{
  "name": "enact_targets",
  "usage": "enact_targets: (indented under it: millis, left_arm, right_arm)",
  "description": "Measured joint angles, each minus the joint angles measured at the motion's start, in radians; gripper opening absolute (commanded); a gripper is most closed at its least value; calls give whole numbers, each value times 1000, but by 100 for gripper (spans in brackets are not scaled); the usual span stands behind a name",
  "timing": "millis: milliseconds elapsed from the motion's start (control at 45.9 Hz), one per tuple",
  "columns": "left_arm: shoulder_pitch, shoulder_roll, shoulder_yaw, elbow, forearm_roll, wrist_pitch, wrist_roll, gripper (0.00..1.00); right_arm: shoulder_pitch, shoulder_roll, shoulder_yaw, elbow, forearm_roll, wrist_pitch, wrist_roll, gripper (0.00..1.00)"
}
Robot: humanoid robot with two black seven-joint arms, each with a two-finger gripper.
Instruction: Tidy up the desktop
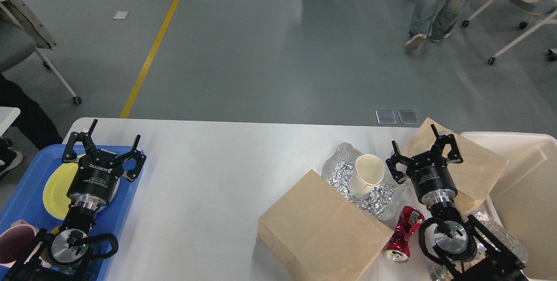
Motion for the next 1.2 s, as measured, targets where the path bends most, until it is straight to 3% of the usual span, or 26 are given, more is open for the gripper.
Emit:
enact_targets:
  millis: [1199]
  left_arm:
    - [-6, -3, 6, 9, -34, -1, -15, 96]
  right_arm:
    - [0, 0, 0, 0, 0, 0, 0, 100]
